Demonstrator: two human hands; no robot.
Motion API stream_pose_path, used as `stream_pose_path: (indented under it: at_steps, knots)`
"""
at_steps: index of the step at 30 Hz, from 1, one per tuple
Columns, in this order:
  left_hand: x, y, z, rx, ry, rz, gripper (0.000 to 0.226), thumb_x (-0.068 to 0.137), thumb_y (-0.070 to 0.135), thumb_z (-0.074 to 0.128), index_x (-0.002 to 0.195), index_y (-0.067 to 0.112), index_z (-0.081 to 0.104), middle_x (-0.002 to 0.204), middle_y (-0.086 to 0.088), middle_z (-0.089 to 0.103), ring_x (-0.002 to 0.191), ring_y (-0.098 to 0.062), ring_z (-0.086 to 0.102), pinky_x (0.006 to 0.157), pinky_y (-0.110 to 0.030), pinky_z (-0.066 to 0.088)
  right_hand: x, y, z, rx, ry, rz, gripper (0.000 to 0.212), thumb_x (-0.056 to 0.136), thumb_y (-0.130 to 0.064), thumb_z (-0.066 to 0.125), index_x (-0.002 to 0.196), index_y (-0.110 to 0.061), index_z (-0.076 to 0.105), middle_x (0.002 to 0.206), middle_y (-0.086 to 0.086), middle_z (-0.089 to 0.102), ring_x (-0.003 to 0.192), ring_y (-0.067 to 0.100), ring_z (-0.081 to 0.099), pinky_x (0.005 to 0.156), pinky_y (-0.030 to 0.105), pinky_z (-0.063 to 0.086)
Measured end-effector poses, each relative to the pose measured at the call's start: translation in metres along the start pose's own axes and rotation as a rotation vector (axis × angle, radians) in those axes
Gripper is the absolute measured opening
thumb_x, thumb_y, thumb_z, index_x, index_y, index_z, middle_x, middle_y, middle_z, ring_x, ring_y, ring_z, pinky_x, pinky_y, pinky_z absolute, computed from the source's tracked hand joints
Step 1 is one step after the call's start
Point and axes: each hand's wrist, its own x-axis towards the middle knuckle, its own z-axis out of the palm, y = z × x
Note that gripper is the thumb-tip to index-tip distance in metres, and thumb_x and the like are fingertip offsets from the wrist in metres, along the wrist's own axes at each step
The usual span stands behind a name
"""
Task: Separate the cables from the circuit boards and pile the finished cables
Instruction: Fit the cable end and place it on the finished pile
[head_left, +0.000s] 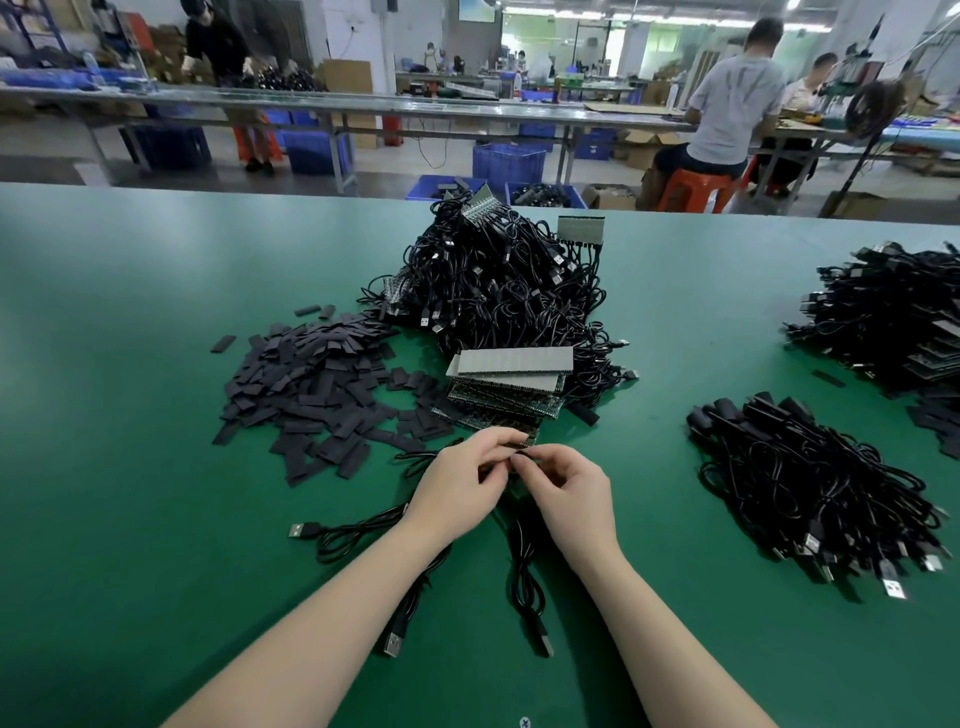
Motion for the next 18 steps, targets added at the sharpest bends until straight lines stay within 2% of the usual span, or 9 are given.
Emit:
stream_pose_path:
  at_steps: [3, 5, 7, 9, 12, 18]
  knots:
    - [-0.0006, 0.0009, 0.0, -0.049, -0.023, -0.038, 0.04, 0.086, 0.021, 0.057, 0.113, 0.051, 0.058, 0.105, 0.023, 0.068, 0.098, 0.009, 0.061, 0.088, -0.017, 0.048, -0.0008, 0.002, -0.001, 0.019, 0.033, -0.001, 0.01, 0.09, -0.023, 0.073, 0.084, -0.03, 0.072, 0.078, -0.013, 0.073, 0.073, 0.005, 0.067, 0.069, 0.019, 0.052]
    - [-0.0017, 0.003, 0.0008, -0.058, -0.028, -0.058, 0.037, 0.08, 0.034, 0.058, 0.109, 0.057, 0.058, 0.102, 0.026, 0.066, 0.095, 0.009, 0.061, 0.085, -0.018, 0.051, -0.0008, 0.002, -0.0022, 0.052, 0.062, 0.012, 0.009, 0.091, -0.023, 0.071, 0.083, -0.028, 0.071, 0.079, -0.01, 0.073, 0.076, 0.01, 0.068, 0.073, 0.026, 0.054]
    - [-0.002, 0.0048, 0.0014, -0.056, -0.022, -0.044, 0.03, 0.076, 0.043, 0.058, 0.102, 0.057, 0.061, 0.097, 0.029, 0.066, 0.09, 0.007, 0.062, 0.08, -0.018, 0.053, -0.0008, 0.0017, -0.0026, 0.055, 0.069, 0.005, 0.011, 0.091, -0.025, 0.071, 0.081, -0.029, 0.07, 0.078, -0.01, 0.072, 0.074, 0.008, 0.066, 0.071, 0.023, 0.053]
    - [-0.001, 0.0043, 0.0013, -0.07, -0.006, -0.044, 0.024, 0.079, 0.038, 0.064, 0.094, 0.057, 0.063, 0.093, 0.028, 0.066, 0.086, 0.004, 0.063, 0.079, -0.022, 0.054, -0.0016, 0.001, -0.0022, 0.048, 0.058, -0.001, 0.012, 0.091, -0.026, 0.071, 0.08, -0.029, 0.07, 0.078, -0.011, 0.071, 0.074, 0.007, 0.065, 0.07, 0.021, 0.052]
    - [-0.0001, 0.0016, 0.0011, -0.07, 0.018, -0.065, 0.03, 0.081, 0.028, 0.071, 0.089, 0.057, 0.064, 0.088, 0.025, 0.067, 0.084, 0.003, 0.062, 0.079, -0.023, 0.053, -0.0018, 0.0012, -0.0031, 0.063, 0.057, 0.008, 0.01, 0.091, -0.025, 0.072, 0.08, -0.028, 0.071, 0.078, -0.009, 0.072, 0.076, 0.01, 0.067, 0.073, 0.027, 0.054]
    - [0.0003, -0.0011, 0.0022, -0.035, 0.009, -0.065, 0.027, 0.083, 0.029, 0.071, 0.104, 0.045, 0.068, 0.086, 0.022, 0.067, 0.081, 0.002, 0.061, 0.077, -0.024, 0.053, -0.0019, 0.001, -0.0034, 0.142, 0.046, 0.061, 0.007, 0.089, -0.02, 0.073, 0.09, -0.027, 0.073, 0.083, -0.003, 0.075, 0.081, 0.018, 0.07, 0.08, 0.038, 0.059]
